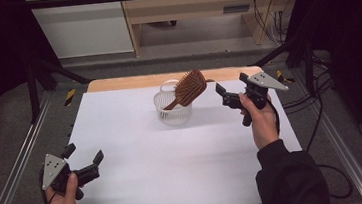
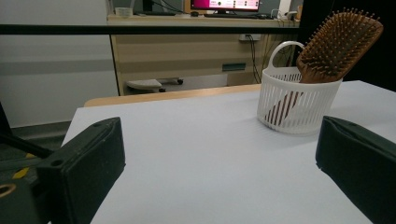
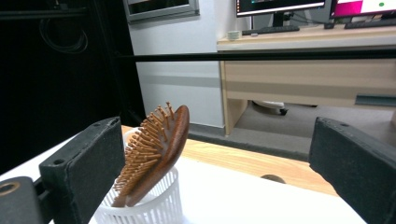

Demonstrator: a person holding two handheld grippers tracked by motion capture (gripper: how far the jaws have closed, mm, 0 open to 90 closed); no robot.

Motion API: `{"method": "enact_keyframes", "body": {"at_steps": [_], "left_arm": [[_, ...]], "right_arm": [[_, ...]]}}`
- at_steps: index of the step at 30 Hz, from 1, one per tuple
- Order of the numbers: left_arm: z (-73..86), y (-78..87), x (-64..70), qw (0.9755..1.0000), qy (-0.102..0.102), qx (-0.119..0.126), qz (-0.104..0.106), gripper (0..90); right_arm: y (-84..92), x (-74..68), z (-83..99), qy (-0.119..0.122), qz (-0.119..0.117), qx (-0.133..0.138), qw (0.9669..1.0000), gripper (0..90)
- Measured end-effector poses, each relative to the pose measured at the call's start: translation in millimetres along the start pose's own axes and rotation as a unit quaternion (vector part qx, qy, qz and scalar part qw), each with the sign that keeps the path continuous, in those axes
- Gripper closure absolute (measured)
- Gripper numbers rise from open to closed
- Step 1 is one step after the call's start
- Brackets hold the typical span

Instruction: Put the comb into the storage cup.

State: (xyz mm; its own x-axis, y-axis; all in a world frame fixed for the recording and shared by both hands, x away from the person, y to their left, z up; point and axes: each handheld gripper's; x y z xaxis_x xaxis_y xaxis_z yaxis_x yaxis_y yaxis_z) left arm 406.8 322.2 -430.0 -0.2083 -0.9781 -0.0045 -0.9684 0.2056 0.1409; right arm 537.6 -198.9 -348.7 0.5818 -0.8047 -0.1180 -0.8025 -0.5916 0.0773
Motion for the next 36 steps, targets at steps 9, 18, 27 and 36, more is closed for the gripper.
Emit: {"method": "enact_keyframes", "body": {"at_steps": [9,18,27,36], "left_arm": [[0.7,4.8,-8.2,0.9999,0.006,0.004,-0.013,1.5],[1.4,5.0,-9.9,0.9999,0.003,0.009,-0.012,1.6],[1.6,5.1,-9.4,0.9999,-0.001,0.013,-0.011,1.6],[1.6,5.0,-9.5,0.9998,0.002,0.012,-0.013,1.5]], "right_arm": [[9.3,1.6,3.5,0.017,0.002,0.000,0.9999,3.8],[22.1,1.4,3.6,0.029,0.002,0.004,0.9996,3.8],[42.4,5.2,2.6,0.039,0.009,0.008,0.9992,3.8],[63.2,13.0,7.4,0.042,0.017,0.007,0.9989,3.7]]}}
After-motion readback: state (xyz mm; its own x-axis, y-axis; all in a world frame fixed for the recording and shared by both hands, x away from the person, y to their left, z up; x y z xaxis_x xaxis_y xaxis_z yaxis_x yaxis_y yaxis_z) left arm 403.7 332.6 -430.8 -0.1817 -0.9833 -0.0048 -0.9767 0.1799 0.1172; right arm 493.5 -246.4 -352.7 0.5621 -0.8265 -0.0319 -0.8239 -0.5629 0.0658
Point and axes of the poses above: each handheld gripper's, and its own axes: y roughly backward along the jaws, z roughly out of its underside, x roughly to its right, and after that the axes turned 9 degrees about -z, right-handed
